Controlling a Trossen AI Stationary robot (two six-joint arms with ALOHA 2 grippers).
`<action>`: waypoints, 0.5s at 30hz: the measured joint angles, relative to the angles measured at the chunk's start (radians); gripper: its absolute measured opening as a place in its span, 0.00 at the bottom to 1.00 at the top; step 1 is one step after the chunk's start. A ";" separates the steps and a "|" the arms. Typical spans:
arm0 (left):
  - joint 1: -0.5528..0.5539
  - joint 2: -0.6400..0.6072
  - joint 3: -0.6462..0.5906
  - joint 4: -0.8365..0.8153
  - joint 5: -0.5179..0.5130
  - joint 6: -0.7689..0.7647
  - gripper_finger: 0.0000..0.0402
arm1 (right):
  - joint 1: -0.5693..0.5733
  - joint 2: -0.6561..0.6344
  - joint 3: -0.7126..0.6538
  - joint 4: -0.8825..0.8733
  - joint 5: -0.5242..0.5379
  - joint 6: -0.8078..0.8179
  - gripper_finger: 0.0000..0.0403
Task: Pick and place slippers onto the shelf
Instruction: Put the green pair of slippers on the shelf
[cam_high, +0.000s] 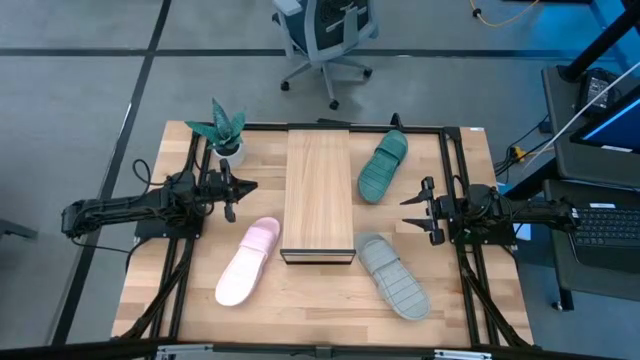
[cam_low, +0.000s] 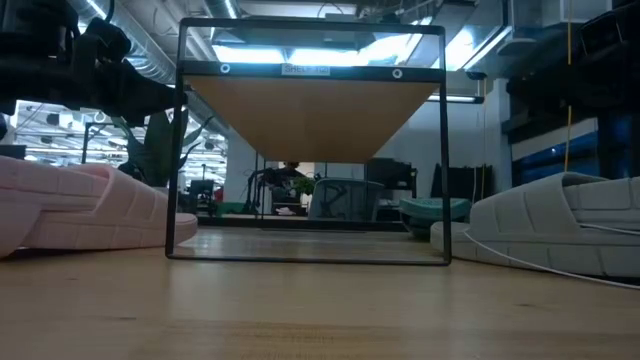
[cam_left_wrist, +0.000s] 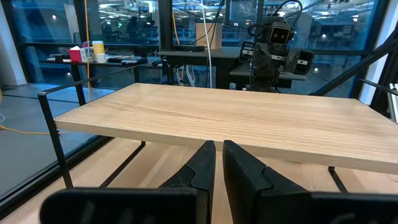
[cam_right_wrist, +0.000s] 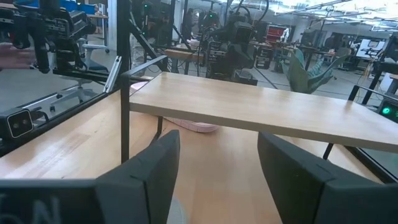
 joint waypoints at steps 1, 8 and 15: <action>0.000 0.000 0.000 0.000 0.000 0.000 0.06 | 0.000 0.000 0.000 0.000 0.000 0.001 0.54; 0.000 0.000 0.000 0.000 0.000 0.000 0.06 | 0.000 0.000 0.000 0.004 -0.002 0.130 0.54; 0.000 0.000 0.000 0.001 -0.008 0.069 0.06 | 0.000 0.000 0.000 0.016 -0.002 0.281 0.54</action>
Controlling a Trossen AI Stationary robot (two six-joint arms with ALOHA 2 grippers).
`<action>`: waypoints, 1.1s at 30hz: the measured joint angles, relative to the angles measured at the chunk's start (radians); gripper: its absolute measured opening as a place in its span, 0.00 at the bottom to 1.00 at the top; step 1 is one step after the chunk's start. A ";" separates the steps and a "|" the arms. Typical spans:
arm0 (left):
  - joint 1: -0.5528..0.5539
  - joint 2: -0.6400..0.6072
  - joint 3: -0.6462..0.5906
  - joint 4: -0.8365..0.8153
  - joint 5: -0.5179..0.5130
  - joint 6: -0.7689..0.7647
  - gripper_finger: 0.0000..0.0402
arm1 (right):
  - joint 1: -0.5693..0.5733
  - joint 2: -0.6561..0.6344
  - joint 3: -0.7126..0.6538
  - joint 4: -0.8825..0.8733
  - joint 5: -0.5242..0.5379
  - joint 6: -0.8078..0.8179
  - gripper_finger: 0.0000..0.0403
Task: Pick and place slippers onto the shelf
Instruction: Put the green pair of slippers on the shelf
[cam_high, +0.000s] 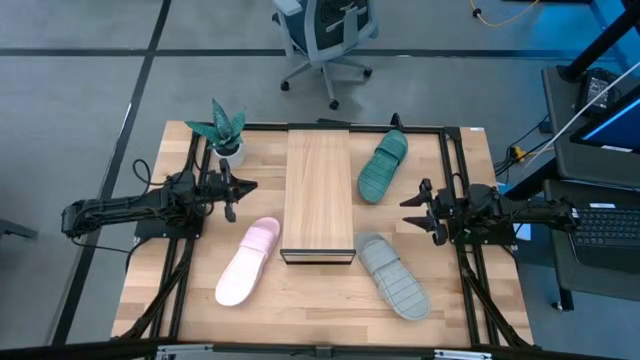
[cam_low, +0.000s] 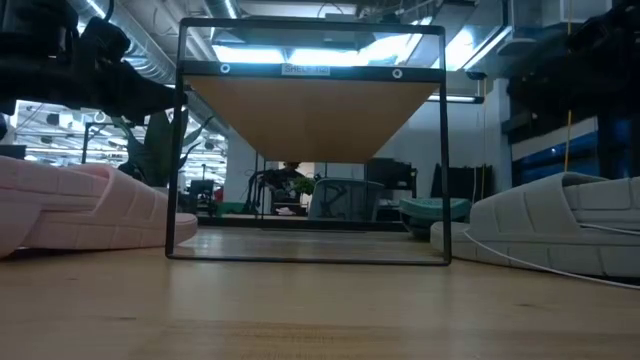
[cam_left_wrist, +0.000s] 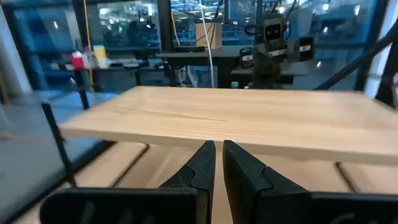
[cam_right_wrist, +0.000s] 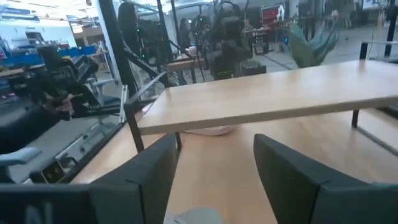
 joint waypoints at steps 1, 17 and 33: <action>0.000 0.000 0.000 0.000 -0.007 0.027 0.06 | 0.000 0.000 0.000 0.004 0.000 -0.030 0.54; 0.001 0.000 0.000 0.000 -0.033 0.065 0.06 | 0.000 0.001 0.000 -0.010 0.089 -0.074 0.54; 0.001 0.000 0.000 0.000 -0.002 -0.103 0.06 | 0.000 0.001 0.000 0.078 0.090 -0.124 0.54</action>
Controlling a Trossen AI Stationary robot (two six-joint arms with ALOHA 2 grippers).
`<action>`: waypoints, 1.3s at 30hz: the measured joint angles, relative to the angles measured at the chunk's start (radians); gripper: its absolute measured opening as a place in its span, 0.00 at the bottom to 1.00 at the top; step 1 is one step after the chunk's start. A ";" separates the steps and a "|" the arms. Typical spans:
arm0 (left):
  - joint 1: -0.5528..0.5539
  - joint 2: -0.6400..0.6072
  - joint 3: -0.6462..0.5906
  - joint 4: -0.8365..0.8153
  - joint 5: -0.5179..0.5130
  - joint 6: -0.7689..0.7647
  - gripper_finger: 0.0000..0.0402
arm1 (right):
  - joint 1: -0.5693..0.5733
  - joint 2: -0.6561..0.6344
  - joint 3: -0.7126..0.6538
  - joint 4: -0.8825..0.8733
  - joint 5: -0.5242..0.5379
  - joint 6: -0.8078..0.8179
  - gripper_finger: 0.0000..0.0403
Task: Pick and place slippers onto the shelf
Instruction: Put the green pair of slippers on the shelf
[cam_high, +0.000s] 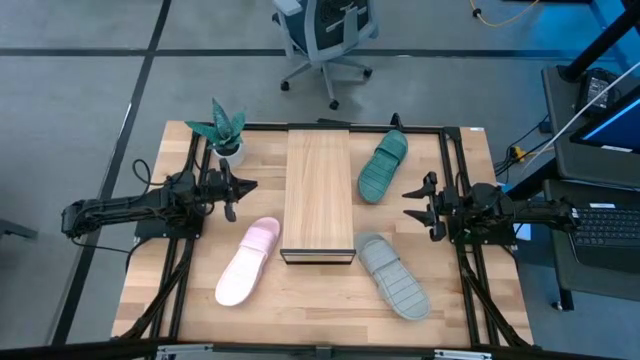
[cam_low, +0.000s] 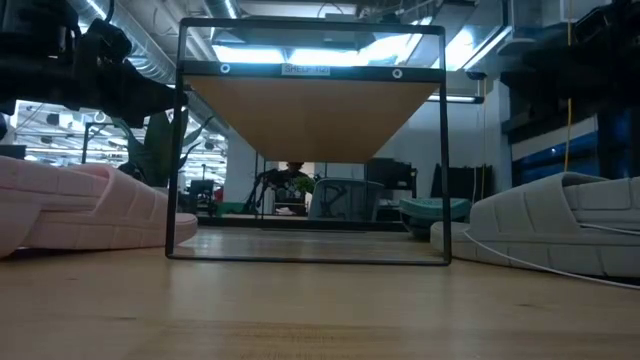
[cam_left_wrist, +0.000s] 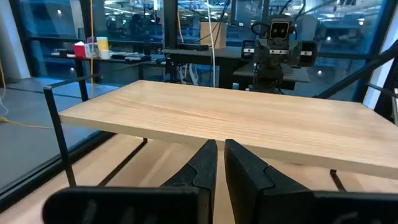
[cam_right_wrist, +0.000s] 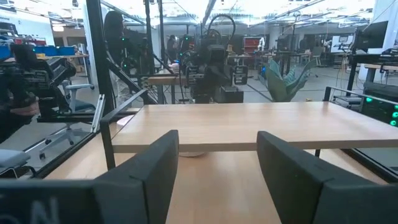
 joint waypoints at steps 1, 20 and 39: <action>0.000 0.000 0.000 0.000 0.000 0.000 0.06 | 0.000 0.000 0.000 -0.002 0.000 -0.001 0.54; 0.000 0.000 0.000 0.022 -0.027 0.066 0.06 | -0.002 0.076 0.000 -0.109 -0.003 -0.021 0.39; 0.000 0.000 0.000 0.039 -0.027 0.067 0.06 | -0.002 0.269 0.184 -0.125 0.127 0.001 0.34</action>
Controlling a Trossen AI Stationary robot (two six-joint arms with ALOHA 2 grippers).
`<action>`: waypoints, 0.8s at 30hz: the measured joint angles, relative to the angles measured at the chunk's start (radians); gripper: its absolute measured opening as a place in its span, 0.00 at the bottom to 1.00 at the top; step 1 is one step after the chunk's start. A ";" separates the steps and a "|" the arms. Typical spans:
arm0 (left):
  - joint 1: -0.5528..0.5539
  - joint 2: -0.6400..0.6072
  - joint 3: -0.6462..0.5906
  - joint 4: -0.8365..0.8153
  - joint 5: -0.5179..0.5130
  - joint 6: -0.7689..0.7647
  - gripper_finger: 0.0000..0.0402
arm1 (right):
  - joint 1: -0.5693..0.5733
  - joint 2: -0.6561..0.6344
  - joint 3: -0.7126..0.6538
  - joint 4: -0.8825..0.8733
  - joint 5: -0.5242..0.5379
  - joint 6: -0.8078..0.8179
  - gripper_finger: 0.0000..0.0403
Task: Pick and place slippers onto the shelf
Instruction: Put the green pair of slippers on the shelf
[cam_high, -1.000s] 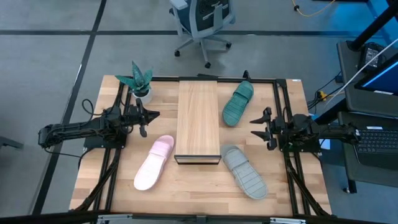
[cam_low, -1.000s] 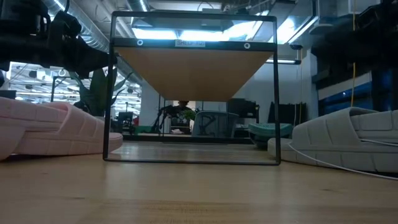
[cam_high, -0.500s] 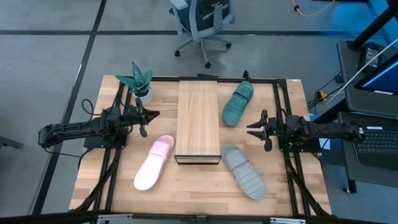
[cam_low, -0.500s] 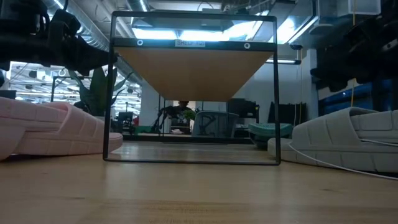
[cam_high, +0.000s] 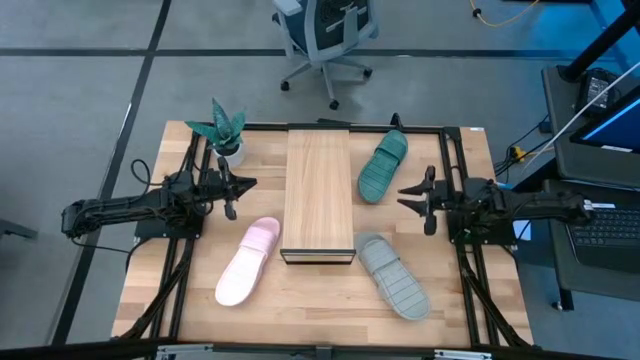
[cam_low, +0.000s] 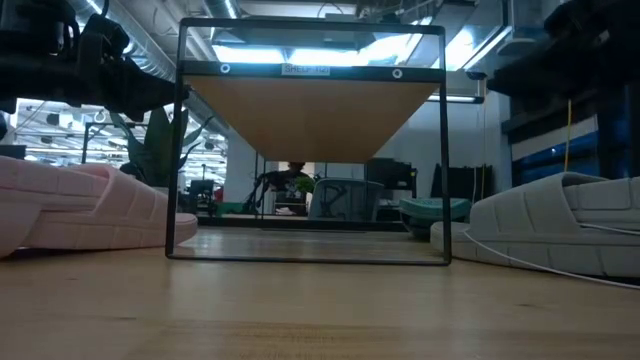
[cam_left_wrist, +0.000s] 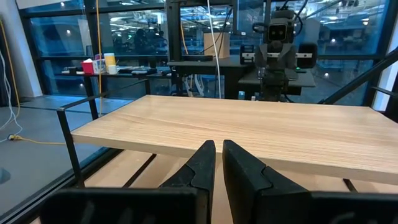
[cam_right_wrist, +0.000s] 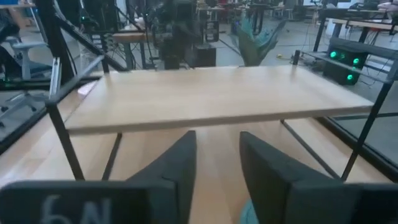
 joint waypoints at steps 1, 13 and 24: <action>0.000 0.000 0.000 0.000 0.000 0.000 0.06 | 0.000 0.010 0.007 0.002 0.000 0.005 0.37; 0.000 0.000 0.000 -0.001 0.000 0.001 0.06 | 0.000 0.097 0.035 0.044 0.000 0.018 0.80; 0.000 0.000 0.000 -0.007 0.000 0.002 0.06 | 0.000 0.121 0.091 0.125 0.079 -0.093 0.83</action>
